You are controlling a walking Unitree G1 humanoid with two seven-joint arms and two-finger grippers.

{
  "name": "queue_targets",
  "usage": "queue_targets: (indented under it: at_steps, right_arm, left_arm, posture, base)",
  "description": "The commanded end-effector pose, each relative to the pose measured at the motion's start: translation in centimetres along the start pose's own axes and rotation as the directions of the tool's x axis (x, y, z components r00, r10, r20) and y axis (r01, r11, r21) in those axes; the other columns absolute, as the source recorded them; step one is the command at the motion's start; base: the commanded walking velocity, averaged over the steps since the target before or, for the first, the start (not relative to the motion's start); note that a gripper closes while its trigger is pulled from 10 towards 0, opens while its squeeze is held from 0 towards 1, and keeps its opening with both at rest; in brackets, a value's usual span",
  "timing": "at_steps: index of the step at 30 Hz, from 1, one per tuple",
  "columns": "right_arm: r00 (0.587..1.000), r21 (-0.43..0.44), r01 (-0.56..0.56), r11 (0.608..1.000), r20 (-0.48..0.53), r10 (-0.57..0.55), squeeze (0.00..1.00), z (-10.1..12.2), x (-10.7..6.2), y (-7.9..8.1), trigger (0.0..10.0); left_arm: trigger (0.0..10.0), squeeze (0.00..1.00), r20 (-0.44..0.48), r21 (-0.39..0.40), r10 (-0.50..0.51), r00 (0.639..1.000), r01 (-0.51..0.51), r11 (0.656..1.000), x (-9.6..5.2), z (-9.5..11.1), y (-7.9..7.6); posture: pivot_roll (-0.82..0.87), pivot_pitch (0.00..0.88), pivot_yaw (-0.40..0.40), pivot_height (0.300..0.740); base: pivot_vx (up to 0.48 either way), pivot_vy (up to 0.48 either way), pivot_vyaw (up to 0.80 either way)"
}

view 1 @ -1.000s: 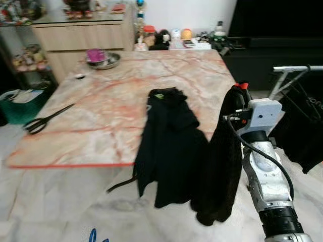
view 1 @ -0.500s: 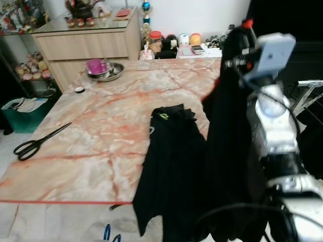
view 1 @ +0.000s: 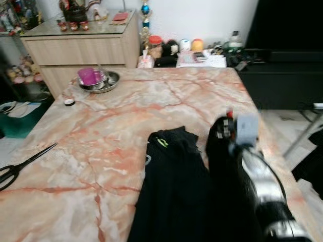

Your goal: Hang hanger

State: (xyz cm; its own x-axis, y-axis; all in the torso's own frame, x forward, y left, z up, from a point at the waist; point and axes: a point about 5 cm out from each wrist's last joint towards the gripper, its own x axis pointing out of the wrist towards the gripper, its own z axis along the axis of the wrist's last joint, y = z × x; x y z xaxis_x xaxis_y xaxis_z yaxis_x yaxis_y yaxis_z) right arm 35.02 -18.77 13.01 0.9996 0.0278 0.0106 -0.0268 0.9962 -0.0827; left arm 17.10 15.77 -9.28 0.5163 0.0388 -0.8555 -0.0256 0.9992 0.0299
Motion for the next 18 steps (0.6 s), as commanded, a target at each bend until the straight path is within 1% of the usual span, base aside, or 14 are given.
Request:
queue_targets:
  at_steps: [1,2,4,5,7,9,10,11,14,18]
  right_arm:
    - [1.000,0.029,0.004,1.000,0.028,-0.005,1.00,0.6,-0.6,-0.3,10.0]
    - [1.000,0.041,0.004,0.999,0.022,-0.004,1.00,0.4,-0.9,-0.3,10.0]
    - [1.000,0.030,0.004,1.000,0.009,-0.004,1.00,0.1,-1.3,-0.2,10.0]
    - [1.000,-0.004,0.010,1.000,0.003,-0.010,1.00,-0.1,-1.8,0.0,10.0]
    - [1.000,-0.018,0.014,1.000,0.000,-0.014,1.00,-0.2,-2.0,0.0,10.0]
    - [1.000,-0.011,0.002,1.000,0.022,-0.002,1.00,0.0,-2.8,0.4,10.0]
    - [0.998,-0.016,-0.010,1.000,0.056,0.011,1.00,0.4,-3.4,0.9,10.0]
    - [0.998,-0.016,-0.010,1.000,0.056,0.011,1.00,0.4,-3.4,0.9,10.0]
    - [0.998,0.012,0.017,1.000,0.067,-0.017,1.00,0.8,-4.2,1.0,10.0]
    - [0.999,0.002,0.025,1.000,0.045,-0.025,1.00,0.5,-4.5,1.0,10.0]
  left_arm:
    - [10.0,0.00,-0.077,0.026,-0.004,0.997,0.006,1.000,-0.3,-2.1,-0.1]
    - [10.0,0.00,-0.079,0.029,-0.005,0.997,0.007,1.000,-0.3,-2.2,-0.2]
    - [10.0,0.00,-0.082,0.030,-0.007,0.997,0.010,1.000,-0.3,-2.2,-0.4]
    - [10.0,0.00,-0.082,0.029,-0.011,0.997,0.014,0.999,-0.3,-2.3,-0.7]
    - [10.0,0.00,-0.081,0.029,-0.013,0.997,0.016,0.999,-0.3,-2.3,-0.9]
    - [10.0,0.00,-0.079,0.028,-0.007,0.997,0.010,1.000,-0.3,-2.3,-0.1]
    - [10.0,0.00,-0.077,0.026,-0.004,0.997,0.006,1.000,-0.3,-2.3,0.3]
    - [10.0,0.00,-0.077,0.026,-0.004,0.997,0.006,1.000,-0.3,-2.3,0.3]
    - [10.0,0.00,-0.079,0.029,-0.002,0.997,0.004,1.000,-0.3,-2.3,0.3]
    - [10.0,0.00,-0.079,0.031,-0.003,0.997,0.005,1.000,-0.3,-2.3,0.3]
  posture:
    - [0.08,0.088,0.024,0.740]
    - [0.08,0.088,0.024,0.740]
    - [0.08,0.087,0.022,0.740]
    - [0.08,0.085,0.020,0.740]
    - [0.09,0.083,0.018,0.740]
    - [0.09,0.080,0.018,0.740]
    - [0.09,0.077,0.018,0.740]
    - [0.09,0.077,0.018,0.740]
    - [0.09,0.072,0.018,0.740]
    - [0.09,0.071,0.017,0.740]
  base:
    - [0.000,0.000,0.00]
    - [0.000,0.000,0.00]
    - [0.000,0.000,0.00]
    - [0.000,0.000,0.00]
    - [0.000,0.000,0.00]
    - [0.000,0.000,0.00]
    - [0.000,0.000,0.00]
    - [0.000,0.000,0.00]
    - [0.000,0.000,0.00]
    - [0.000,0.000,0.00]
